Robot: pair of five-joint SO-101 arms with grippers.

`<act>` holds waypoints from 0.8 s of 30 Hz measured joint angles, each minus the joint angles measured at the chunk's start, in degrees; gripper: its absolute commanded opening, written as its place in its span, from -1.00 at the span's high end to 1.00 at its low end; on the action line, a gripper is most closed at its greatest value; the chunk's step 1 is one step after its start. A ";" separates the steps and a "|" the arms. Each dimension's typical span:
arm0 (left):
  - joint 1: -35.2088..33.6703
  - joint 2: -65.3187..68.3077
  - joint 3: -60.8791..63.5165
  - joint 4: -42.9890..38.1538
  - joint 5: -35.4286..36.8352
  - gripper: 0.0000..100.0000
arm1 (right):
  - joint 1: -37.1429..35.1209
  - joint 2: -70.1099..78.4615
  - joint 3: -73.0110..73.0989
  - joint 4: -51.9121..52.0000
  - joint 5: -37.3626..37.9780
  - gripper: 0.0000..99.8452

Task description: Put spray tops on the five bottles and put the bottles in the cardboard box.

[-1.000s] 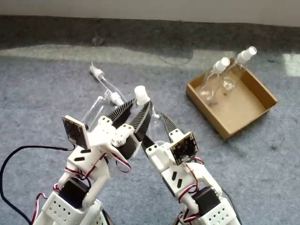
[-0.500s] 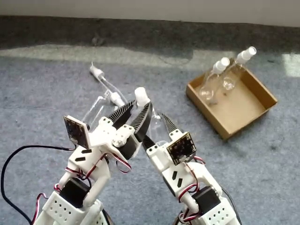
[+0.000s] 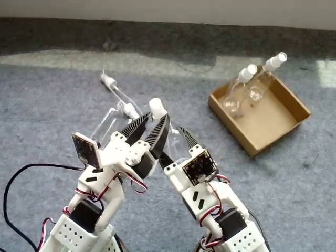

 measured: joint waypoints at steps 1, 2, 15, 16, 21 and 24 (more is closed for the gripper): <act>0.00 0.00 0.00 0.00 0.00 0.99 | 0.00 0.00 0.00 0.00 0.00 0.75; 0.44 0.00 0.00 0.00 0.00 0.99 | 0.00 0.00 0.00 0.00 0.00 0.75; 3.96 0.00 0.18 -0.09 -1.76 0.99 | 0.35 0.00 0.00 0.00 0.00 0.75; 3.96 0.00 0.18 -0.09 -1.76 0.99 | 0.35 0.00 0.00 0.00 0.00 0.75; 3.96 -0.62 0.09 3.60 -1.76 0.99 | 0.26 0.09 0.00 0.00 0.00 0.75; 3.96 -3.25 0.44 5.19 -1.76 0.99 | 0.09 0.09 0.00 0.00 0.00 0.75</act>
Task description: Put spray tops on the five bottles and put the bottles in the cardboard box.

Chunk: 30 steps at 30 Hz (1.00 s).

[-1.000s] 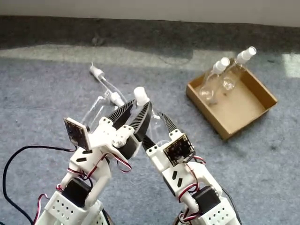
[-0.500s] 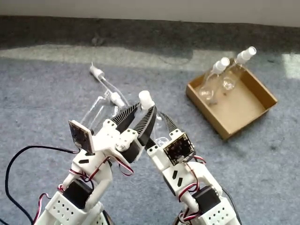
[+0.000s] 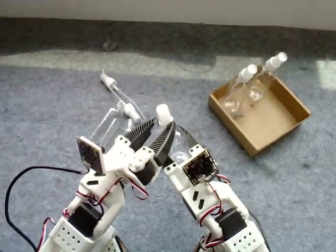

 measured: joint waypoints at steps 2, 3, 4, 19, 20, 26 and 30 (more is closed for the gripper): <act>0.09 -2.11 0.79 0.97 0.00 0.99 | 0.00 0.00 0.00 0.00 0.09 0.75; 0.09 -3.25 1.14 1.49 0.00 0.99 | 0.00 0.00 0.00 0.00 0.18 0.75; 0.09 -4.57 1.49 2.29 0.00 0.99 | 0.00 0.00 0.00 0.00 0.18 0.75; 0.53 -11.34 2.46 11.43 -7.65 0.98 | 0.09 0.09 0.00 0.09 0.26 0.75; 0.53 -11.34 2.55 11.43 -7.82 0.98 | 0.09 0.09 0.00 0.09 0.26 0.75; 0.70 -11.34 2.55 11.43 -13.98 0.67 | 0.09 0.00 0.00 0.09 0.26 0.75; 0.18 -11.34 3.60 12.40 -16.44 0.59 | 0.44 0.00 0.00 0.00 0.35 0.75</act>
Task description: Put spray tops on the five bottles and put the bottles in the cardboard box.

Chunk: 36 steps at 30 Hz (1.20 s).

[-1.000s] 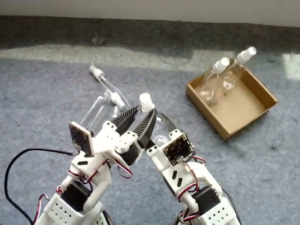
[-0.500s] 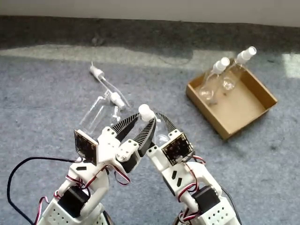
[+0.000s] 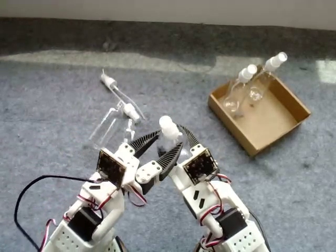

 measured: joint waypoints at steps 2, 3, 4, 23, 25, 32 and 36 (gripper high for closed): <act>0.00 0.00 -0.18 0.26 0.18 0.60 | 0.00 0.00 0.00 0.00 0.00 0.75; 0.00 0.00 -0.18 0.26 0.26 0.61 | 0.00 0.00 0.00 0.00 0.00 0.75; 0.00 0.00 -0.26 0.35 0.26 0.61 | 0.00 0.00 0.00 0.00 0.00 0.75; -8.26 0.00 -22.42 24.97 0.00 0.99 | 0.09 -0.18 0.00 -0.09 -0.09 0.75; -11.43 0.00 -24.62 28.22 0.00 0.99 | 0.09 -0.18 0.00 -0.09 -0.09 0.75; -22.95 -0.09 -31.56 40.62 0.00 0.99 | 0.09 -0.18 0.00 -0.09 -0.09 0.75; -29.71 -0.09 -33.23 47.30 0.00 0.99 | 0.09 -0.18 0.00 -0.09 -0.09 0.75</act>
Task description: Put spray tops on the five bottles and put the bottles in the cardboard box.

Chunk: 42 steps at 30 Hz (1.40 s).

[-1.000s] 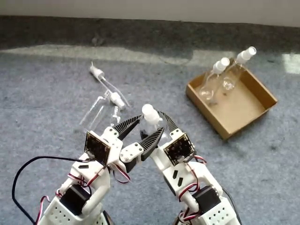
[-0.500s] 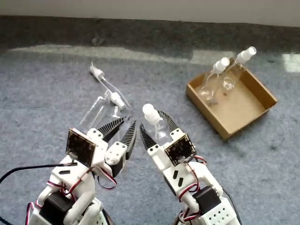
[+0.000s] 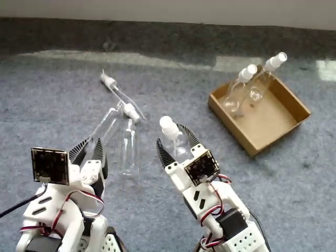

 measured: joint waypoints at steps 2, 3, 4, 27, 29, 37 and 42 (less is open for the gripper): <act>-3.60 0.00 -0.09 2.46 0.00 0.99 | 0.00 0.00 0.00 0.00 0.00 0.75; -5.45 0.00 -0.09 3.43 0.00 0.99 | 0.00 0.00 0.00 0.00 0.00 0.75; -7.12 0.00 -0.09 4.31 0.00 0.99 | 0.00 0.00 0.00 0.00 0.00 0.75; -11.52 0.09 27.34 1.23 0.00 0.99 | 0.00 0.00 0.00 2.02 0.00 0.75; -11.52 0.09 28.75 1.23 0.00 0.99 | 0.00 0.00 0.00 2.02 0.00 0.75; -7.74 0.09 35.25 1.23 0.00 0.99 | 0.00 0.00 0.00 2.02 0.00 0.75; -6.59 0.09 36.04 1.23 0.00 0.99 | 0.00 0.00 0.00 2.02 0.00 0.75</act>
